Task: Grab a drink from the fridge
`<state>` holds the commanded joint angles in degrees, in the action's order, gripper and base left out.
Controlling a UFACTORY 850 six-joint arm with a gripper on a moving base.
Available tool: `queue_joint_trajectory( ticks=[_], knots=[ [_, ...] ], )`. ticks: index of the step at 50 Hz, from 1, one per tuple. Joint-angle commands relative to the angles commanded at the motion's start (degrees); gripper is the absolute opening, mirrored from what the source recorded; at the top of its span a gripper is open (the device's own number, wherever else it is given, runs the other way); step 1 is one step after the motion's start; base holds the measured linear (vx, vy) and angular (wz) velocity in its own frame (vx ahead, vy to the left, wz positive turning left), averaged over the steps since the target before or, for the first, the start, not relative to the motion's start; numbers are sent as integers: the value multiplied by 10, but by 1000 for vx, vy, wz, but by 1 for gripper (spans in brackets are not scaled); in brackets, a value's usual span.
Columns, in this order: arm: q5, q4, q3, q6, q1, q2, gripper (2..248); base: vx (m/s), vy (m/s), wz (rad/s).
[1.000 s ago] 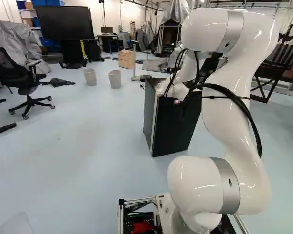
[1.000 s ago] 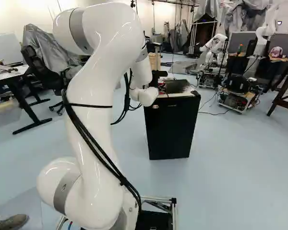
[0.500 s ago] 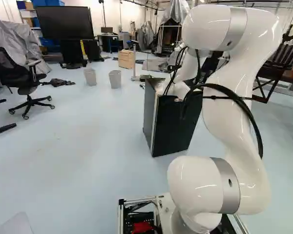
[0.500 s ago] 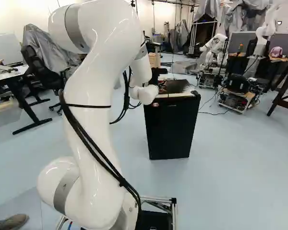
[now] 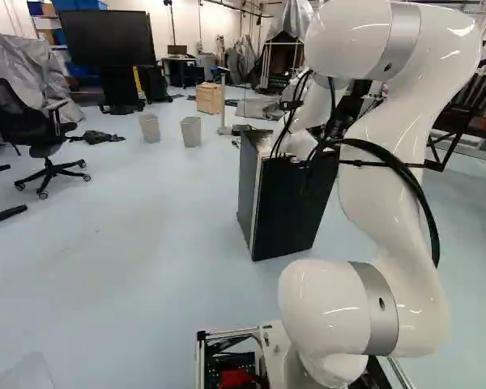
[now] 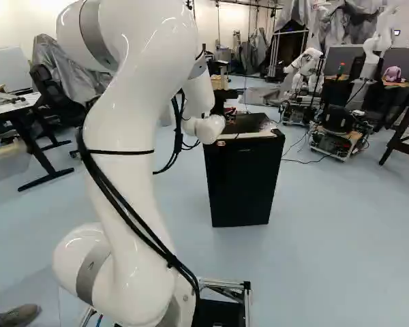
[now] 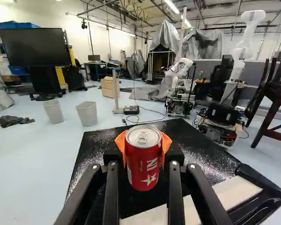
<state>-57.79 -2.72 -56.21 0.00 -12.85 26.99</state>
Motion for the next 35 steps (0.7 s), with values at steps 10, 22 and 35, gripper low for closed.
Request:
queue_joint_trajectory(
  ticks=[10,22,35],
  knots=[
    [0,0,2,0,0,-2,95,0,0,0],
    [2,1,12,0,3,-11,95,0,0,0],
    [5,2,34,0,9,-29,95,0,0,0]
  ],
)
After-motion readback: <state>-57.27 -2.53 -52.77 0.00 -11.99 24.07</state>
